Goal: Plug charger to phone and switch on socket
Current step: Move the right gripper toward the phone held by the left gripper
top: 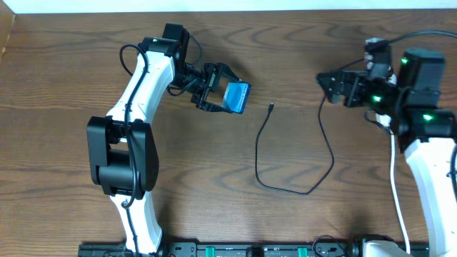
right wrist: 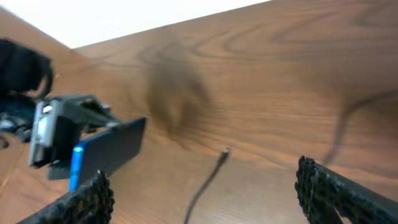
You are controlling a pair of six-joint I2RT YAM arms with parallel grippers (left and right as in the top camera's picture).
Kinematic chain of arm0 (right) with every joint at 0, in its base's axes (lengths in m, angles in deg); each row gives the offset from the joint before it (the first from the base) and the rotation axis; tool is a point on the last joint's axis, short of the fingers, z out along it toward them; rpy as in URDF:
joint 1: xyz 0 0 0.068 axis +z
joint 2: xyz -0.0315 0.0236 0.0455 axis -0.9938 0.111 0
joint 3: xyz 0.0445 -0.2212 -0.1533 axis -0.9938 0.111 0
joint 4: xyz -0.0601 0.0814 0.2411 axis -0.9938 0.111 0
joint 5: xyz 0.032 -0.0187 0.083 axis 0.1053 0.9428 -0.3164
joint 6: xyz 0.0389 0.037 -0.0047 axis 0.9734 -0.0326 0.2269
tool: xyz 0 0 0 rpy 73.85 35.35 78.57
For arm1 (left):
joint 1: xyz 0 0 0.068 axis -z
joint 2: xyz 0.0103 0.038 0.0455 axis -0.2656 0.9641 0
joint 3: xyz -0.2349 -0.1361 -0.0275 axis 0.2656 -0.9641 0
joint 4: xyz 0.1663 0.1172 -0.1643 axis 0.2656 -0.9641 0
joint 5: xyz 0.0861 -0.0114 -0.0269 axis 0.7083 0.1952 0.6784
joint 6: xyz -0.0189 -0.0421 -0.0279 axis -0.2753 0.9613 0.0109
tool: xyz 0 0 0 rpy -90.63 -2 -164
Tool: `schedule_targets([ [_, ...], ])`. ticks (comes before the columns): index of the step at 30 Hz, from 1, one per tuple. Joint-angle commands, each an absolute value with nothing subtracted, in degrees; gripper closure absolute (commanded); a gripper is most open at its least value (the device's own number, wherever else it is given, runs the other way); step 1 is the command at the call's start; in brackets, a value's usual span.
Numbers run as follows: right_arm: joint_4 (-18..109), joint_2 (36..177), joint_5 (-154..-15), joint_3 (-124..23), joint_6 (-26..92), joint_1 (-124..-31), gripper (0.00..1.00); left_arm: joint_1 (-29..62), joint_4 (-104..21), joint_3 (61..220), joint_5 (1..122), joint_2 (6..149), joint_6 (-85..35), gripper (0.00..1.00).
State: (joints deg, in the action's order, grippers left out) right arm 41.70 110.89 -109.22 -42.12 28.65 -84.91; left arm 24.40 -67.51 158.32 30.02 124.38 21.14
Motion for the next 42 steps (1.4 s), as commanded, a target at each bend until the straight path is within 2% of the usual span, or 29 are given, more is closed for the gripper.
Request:
schedule_targets([
  [1,37.5,112.5,-107.3,-43.3,36.6,-78.9,0.11,24.0,-67.7,158.8,32.9,123.1,22.1,0.27],
  [8,31.9,115.3,-100.7,-43.3,43.8,-69.5,0.13,24.0,-67.0,158.8,36.3,123.1,22.9,0.27],
  [16,28.4,119.2,-100.5,-43.3,51.2,-64.7,0.2,24.6,-65.9,158.8,36.3,123.1,22.9,0.27],
  [28,24.6,124.2,-99.7,-44.5,53.9,-57.6,0.31,24.9,-66.0,158.8,36.3,123.1,22.9,0.27],
  [33,28.9,129.2,-95.8,-49.2,53.8,-54.1,0.33,24.9,-66.0,158.8,36.3,123.1,22.9,0.27],
  [42,30.3,133.0,-95.7,-50.1,54.4,-51.7,0.44,24.9,-66.0,158.8,36.3,123.1,22.9,0.27],
])
